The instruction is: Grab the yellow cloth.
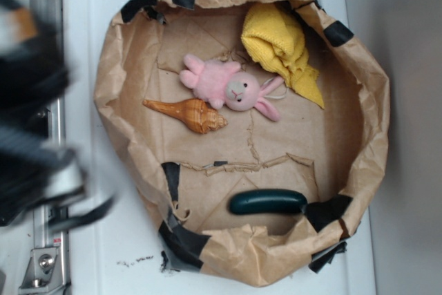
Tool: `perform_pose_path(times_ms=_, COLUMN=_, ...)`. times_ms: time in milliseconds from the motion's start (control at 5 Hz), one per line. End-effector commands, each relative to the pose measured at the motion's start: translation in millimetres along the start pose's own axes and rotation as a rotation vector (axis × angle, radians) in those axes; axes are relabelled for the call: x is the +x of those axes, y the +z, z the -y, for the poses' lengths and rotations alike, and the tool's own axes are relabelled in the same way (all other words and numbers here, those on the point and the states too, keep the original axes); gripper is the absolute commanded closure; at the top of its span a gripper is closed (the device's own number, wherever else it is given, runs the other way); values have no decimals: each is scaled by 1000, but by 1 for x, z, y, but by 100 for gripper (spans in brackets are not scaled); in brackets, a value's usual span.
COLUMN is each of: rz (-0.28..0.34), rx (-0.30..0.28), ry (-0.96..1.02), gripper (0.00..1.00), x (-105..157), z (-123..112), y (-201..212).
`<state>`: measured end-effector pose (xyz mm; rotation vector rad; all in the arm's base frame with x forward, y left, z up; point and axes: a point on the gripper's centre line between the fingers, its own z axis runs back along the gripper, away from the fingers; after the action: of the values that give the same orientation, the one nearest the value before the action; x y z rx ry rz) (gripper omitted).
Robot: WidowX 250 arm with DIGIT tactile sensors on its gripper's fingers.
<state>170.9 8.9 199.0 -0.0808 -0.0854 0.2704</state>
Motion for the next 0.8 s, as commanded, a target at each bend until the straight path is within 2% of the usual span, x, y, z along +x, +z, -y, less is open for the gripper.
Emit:
perform_pose_path(times_ms=0, rz=173, rx=-91, ry=154, gripper=0, x=74, z=4, y=-40)
perform_pose_path(times_ms=200, rz=306, rx=-62, ry=165, gripper=0, x=105, z=8, y=-71)
perform_pose_path(times_ms=400, rz=323, rx=19, ry=176, gripper=0, x=121, z=0, y=-99)
perform_pose_path(times_ms=600, rz=305, rx=16, ry=263, gripper=0, x=135, z=-17, y=-124)
